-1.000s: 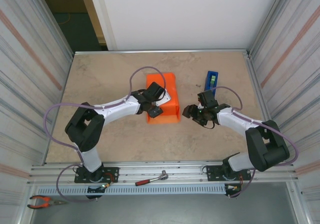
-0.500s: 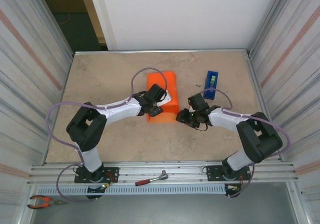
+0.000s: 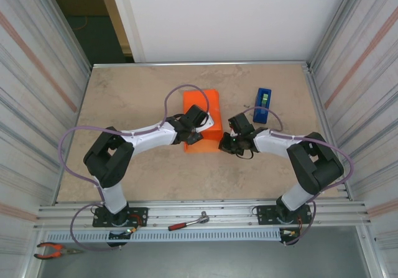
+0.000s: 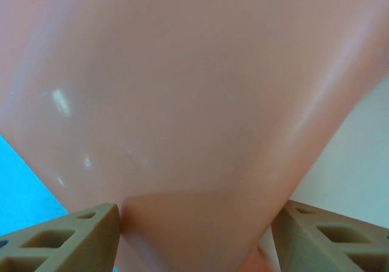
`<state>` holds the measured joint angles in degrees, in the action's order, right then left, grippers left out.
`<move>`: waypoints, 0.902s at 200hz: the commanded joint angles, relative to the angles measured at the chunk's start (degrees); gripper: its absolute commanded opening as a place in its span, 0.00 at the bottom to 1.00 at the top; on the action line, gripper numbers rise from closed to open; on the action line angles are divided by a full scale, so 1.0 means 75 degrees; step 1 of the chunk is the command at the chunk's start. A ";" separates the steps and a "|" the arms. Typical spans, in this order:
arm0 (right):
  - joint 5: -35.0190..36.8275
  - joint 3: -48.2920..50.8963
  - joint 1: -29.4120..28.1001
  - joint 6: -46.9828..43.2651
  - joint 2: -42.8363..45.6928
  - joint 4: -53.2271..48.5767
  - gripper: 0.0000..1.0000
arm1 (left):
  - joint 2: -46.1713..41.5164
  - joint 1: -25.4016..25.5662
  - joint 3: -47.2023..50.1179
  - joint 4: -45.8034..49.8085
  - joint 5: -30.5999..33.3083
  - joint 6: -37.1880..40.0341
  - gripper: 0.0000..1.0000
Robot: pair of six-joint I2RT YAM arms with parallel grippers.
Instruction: Wrap the gift box in paper
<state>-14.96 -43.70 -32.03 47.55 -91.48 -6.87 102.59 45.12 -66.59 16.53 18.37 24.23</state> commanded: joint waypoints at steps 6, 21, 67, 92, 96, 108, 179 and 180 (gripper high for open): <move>0.0024 -0.0252 -0.0088 -0.0007 0.0038 -0.0004 0.00 | 0.0396 0.0083 0.0218 0.0295 -0.0358 0.0039 0.65; -0.0051 -0.0284 -0.0088 0.0045 0.0124 0.0076 0.00 | 0.0409 0.0098 0.0217 0.0303 -0.0375 0.0039 0.64; -0.0304 -0.0169 -0.0086 0.0331 0.0175 0.0840 0.00 | 0.0490 0.0159 0.0178 0.0367 -0.0434 0.0062 0.63; -0.0384 0.0047 -0.0078 0.0625 0.0185 0.1498 0.00 | 0.0540 0.0227 0.0170 0.0397 -0.0443 0.0074 0.62; -0.0399 0.0100 -0.0071 0.0683 0.0186 0.1623 0.00 | 0.0546 0.0229 0.0171 0.0400 -0.0428 0.0074 0.62; -0.0418 0.0269 -0.0053 0.0852 0.0195 0.2028 0.00 | 0.0529 0.0241 0.0183 0.0397 -0.0449 0.0067 0.62; -0.0234 0.0751 -0.0246 0.1448 -0.0568 0.4417 0.00 | 0.0562 0.0274 0.0146 0.0397 -0.0509 0.0085 0.60; -0.0239 0.0746 -0.0255 0.1457 -0.0589 0.4442 0.00 | 0.0573 0.0275 0.0147 0.0397 -0.0507 0.0080 0.60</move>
<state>-17.41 -39.40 -32.69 55.83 -93.45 16.91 103.18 46.15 -66.65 15.90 19.84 24.49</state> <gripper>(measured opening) 0.064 0.609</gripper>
